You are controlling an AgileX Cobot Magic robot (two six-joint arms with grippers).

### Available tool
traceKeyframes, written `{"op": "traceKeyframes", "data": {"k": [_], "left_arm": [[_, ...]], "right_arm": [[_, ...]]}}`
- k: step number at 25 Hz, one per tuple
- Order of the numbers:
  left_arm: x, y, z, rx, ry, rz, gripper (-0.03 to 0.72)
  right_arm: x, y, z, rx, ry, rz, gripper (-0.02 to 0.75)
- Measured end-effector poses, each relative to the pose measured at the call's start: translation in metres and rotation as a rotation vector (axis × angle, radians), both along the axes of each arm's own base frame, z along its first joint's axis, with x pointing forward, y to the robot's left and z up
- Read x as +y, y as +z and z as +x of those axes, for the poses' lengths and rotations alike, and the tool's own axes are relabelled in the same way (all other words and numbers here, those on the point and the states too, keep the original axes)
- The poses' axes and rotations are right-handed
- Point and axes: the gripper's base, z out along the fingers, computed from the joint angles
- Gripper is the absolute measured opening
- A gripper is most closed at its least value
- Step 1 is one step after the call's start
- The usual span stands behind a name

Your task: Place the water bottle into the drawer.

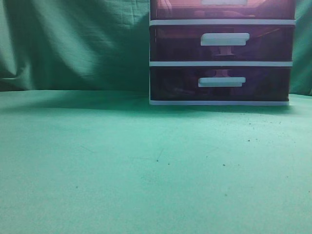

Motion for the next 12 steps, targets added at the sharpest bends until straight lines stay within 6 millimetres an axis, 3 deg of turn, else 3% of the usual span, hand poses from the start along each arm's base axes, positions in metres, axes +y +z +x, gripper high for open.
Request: {"op": "traceKeyframes", "data": {"k": [2, 6, 8, 12], "left_arm": [[0.002, 0.008, -0.020, -0.063, -0.010, -0.006, 0.000], [0.006, 0.012, -0.055, -0.154, -0.018, -0.014, 0.000], [0.008, -0.001, -0.069, -0.160, -0.011, -0.017, 0.000], [0.014, -0.050, -0.081, -0.110, 0.062, -0.028, 0.000]], "right_arm": [[-0.001, 0.006, -0.030, 0.011, 0.038, 0.027, 0.000], [-0.007, 0.007, -0.084, 0.079, 0.054, 0.110, 0.000], [-0.010, 0.005, -0.112, 0.106, 0.050, 0.155, 0.000], [-0.017, -0.012, -0.160, 0.120, 0.046, 0.194, 0.000]]}}
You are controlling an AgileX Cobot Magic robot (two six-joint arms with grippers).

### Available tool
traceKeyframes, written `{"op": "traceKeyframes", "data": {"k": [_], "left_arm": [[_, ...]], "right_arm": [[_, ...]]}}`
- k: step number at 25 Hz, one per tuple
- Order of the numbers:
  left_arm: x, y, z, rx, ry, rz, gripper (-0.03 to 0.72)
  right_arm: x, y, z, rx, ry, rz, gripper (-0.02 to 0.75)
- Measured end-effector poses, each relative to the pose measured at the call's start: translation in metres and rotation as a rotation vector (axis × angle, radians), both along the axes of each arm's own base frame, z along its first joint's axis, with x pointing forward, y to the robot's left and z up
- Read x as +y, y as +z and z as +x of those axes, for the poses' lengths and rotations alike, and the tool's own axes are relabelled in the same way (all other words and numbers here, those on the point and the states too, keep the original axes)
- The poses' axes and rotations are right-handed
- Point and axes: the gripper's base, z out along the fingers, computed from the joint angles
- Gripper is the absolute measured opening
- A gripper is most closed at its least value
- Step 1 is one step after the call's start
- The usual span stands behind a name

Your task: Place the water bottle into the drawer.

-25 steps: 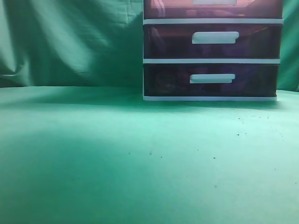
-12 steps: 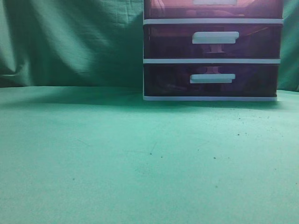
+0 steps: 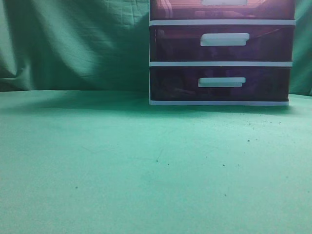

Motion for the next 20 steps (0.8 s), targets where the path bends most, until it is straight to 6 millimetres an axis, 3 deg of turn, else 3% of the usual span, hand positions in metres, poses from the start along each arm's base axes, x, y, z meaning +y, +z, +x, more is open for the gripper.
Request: {"op": "traceKeyframes", "data": {"k": [3, 6, 11, 16, 20], "left_arm": [[0.007, -0.028, -0.008, -0.007, 0.089, -0.026, 0.000], [0.016, -0.044, -0.012, -0.046, 0.205, -0.065, 0.000], [0.034, -0.070, -0.004, -0.058, 0.438, -0.126, 0.000], [0.046, -0.099, 0.010, -0.010, 0.607, -0.120, 0.000], [0.048, -0.123, 0.014, 0.037, 0.637, -0.075, 0.000]], "right_arm": [[-0.007, -0.017, -0.027, -0.012, -0.060, 0.033, 0.000], [-0.014, -0.034, -0.049, -0.035, -0.113, 0.058, 0.000], [-0.017, -0.068, -0.079, -0.037, -0.108, 0.080, 0.000], [-0.018, -0.100, -0.099, 0.004, -0.071, 0.108, 0.000], [-0.017, -0.121, -0.106, 0.028, -0.054, 0.113, 0.000]]}}
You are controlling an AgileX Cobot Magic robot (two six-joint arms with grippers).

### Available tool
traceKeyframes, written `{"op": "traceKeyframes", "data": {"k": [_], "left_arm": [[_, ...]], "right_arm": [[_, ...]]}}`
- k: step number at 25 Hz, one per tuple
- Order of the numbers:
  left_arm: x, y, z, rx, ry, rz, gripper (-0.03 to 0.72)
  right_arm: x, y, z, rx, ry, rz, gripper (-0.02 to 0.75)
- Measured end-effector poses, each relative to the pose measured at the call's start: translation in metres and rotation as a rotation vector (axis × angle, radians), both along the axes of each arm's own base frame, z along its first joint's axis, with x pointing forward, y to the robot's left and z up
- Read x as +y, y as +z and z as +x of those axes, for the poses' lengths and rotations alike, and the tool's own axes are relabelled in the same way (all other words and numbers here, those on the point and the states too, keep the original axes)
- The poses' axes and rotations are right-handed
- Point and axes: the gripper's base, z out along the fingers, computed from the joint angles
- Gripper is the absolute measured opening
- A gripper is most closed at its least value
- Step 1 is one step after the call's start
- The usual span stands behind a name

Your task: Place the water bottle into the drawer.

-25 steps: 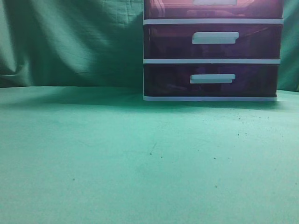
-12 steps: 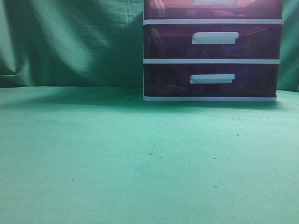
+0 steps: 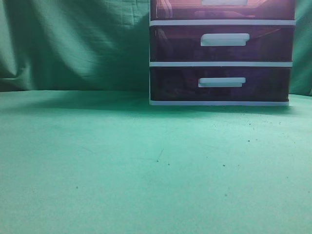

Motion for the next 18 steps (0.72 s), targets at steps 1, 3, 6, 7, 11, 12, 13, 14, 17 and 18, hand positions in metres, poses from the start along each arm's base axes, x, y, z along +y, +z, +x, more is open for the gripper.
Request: {"op": "traceKeyframes", "data": {"k": [1, 3, 6, 7, 11, 12, 13, 14, 17, 18], "left_arm": [[-0.0001, -0.0035, 0.0004, 0.010, 0.000, 0.003, 0.000], [-0.0001, -0.0063, 0.0007, 0.017, 0.000, 0.007, 0.000], [-0.0003, -0.0071, 0.0007, 0.020, -0.002, 0.007, 0.000], [-0.0004, -0.0071, 0.0007, 0.020, -0.003, 0.007, 0.000], [-0.0004, -0.0071, 0.0007, 0.020, -0.003, 0.007, 0.000], [-0.0004, -0.0071, 0.0007, 0.020, -0.003, 0.007, 0.000], [-0.0004, -0.0071, 0.0007, 0.020, -0.003, 0.007, 0.000], [-0.0004, -0.0071, 0.0007, 0.020, -0.003, 0.007, 0.000], [-0.0004, -0.0071, 0.0007, 0.020, -0.003, 0.007, 0.000], [-0.0004, -0.0071, 0.0007, 0.020, -0.003, 0.007, 0.000]], "right_arm": [[0.0002, -0.0045, -0.0003, 0.007, 0.003, -0.002, 0.000], [0.0003, -0.0089, -0.0003, 0.016, 0.005, -0.002, 0.000], [0.0003, -0.0095, -0.0010, 0.015, 0.007, -0.002, 0.000], [0.0005, -0.0096, -0.0012, 0.015, 0.009, -0.003, 0.000], [0.0018, -0.0103, -0.0028, 0.019, 0.032, -0.010, 0.000], [0.0019, -0.0104, -0.0031, 0.019, 0.035, -0.011, 0.000], [0.0020, -0.0104, -0.0032, 0.020, 0.036, -0.011, 0.000], [0.0021, -0.0104, -0.0032, 0.020, 0.038, -0.012, 0.000], [0.0021, -0.0105, -0.0033, 0.020, 0.039, -0.012, 0.000], [0.0021, -0.0105, -0.0033, 0.020, 0.039, -0.012, 0.000]]}}
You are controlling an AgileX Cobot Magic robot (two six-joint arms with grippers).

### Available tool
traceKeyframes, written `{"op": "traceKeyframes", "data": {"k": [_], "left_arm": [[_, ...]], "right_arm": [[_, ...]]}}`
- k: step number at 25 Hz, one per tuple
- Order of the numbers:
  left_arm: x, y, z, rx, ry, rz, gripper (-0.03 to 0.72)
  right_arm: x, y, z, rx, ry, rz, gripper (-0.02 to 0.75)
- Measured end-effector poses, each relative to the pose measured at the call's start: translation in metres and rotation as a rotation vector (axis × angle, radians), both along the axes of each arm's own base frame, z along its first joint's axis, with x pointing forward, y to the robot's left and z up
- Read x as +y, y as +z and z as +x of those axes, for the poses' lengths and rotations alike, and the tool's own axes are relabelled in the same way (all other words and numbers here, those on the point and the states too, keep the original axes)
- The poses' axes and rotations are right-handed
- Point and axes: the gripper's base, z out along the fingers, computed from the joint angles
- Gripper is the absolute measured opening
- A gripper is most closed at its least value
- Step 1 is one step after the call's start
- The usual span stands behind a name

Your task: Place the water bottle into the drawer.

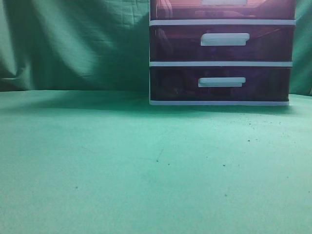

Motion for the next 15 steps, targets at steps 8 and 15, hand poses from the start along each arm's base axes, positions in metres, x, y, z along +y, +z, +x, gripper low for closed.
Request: {"op": "traceKeyframes", "data": {"k": [8, 15], "left_arm": [[0.000, 0.000, 0.000, -0.001, 0.000, 0.002, 0.000], [0.000, 0.000, 0.000, -0.001, 0.000, 0.002, 0.000]], "right_arm": [[-0.015, 0.007, 0.015, -0.064, -0.242, 0.040, 0.000], [-0.028, 0.011, 0.020, -0.119, -0.524, 0.082, 0.000]]}}
